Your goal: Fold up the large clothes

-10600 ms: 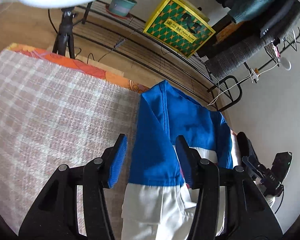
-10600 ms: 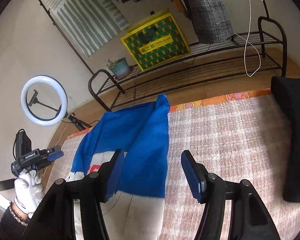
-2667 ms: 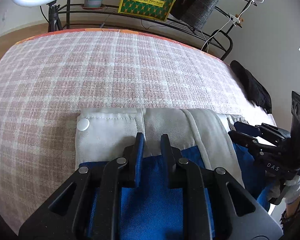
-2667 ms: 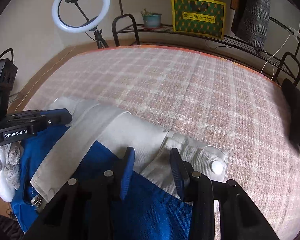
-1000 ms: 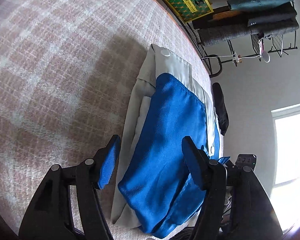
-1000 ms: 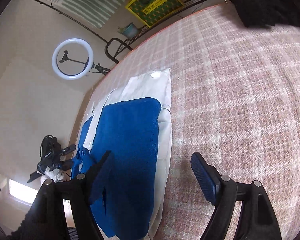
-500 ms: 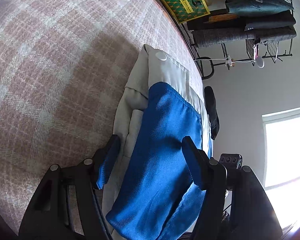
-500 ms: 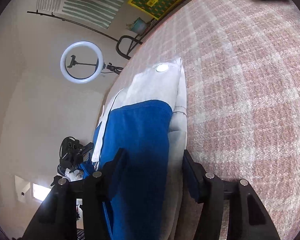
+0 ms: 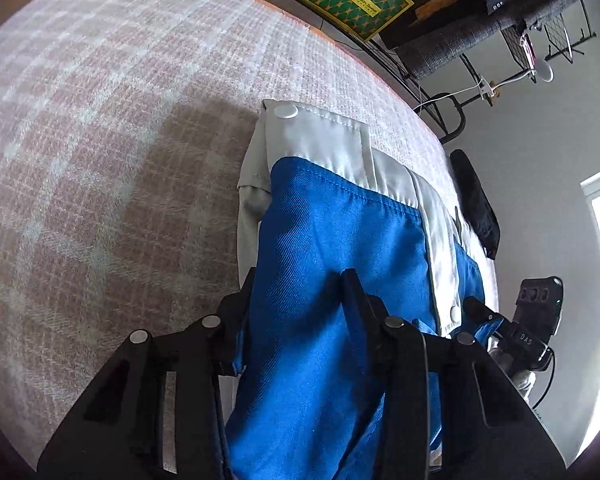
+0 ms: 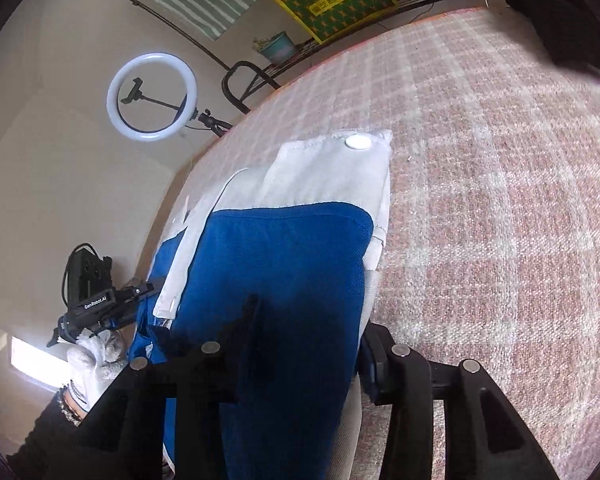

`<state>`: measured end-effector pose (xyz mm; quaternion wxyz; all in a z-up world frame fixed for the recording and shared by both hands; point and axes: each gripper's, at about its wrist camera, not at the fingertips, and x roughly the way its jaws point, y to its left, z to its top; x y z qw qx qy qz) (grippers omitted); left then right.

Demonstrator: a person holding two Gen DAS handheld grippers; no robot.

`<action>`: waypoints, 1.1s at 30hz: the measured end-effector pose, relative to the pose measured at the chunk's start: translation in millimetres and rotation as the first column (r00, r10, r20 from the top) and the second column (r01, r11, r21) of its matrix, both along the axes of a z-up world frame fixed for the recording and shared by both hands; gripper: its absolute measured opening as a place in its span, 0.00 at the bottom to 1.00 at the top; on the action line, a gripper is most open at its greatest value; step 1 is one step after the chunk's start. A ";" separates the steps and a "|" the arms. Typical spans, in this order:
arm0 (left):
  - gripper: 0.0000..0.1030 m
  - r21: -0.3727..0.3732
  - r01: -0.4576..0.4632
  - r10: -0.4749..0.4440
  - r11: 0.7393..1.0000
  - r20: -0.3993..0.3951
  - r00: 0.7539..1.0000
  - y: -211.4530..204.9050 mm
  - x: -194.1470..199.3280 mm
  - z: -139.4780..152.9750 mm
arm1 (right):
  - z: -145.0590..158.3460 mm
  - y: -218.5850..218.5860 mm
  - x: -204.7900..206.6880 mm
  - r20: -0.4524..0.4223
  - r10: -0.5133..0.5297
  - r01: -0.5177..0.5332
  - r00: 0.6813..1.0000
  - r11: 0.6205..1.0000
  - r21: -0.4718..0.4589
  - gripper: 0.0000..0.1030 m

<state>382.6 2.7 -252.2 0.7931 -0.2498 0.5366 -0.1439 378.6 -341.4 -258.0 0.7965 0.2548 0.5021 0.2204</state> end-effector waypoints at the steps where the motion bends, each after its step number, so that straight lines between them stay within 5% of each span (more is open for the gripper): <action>1: 0.31 0.029 0.009 -0.010 1.000 0.013 1.000 -3.4 -2.0 3.4 | 4.4 3.9 0.6 0.012 0.007 -0.007 1.000 1.000 -0.026 0.35; 10: 0.22 0.185 0.058 -0.083 0.981 0.132 0.988 -30.7 -23.5 37.8 | 44.0 27.2 -14.9 0.112 0.068 -0.040 0.991 0.971 -0.234 0.23; 18: 0.20 0.228 0.100 -0.152 0.969 0.223 0.963 -48.8 -55.7 71.4 | 78.9 36.0 -39.5 0.199 0.142 -0.062 0.970 0.929 -0.365 0.21; 33: 0.20 0.239 0.259 -0.321 0.936 0.275 0.906 -141.0 -68.0 90.7 | 109.0 -37.2 -91.1 0.266 0.073 0.047 0.961 0.908 -0.416 0.19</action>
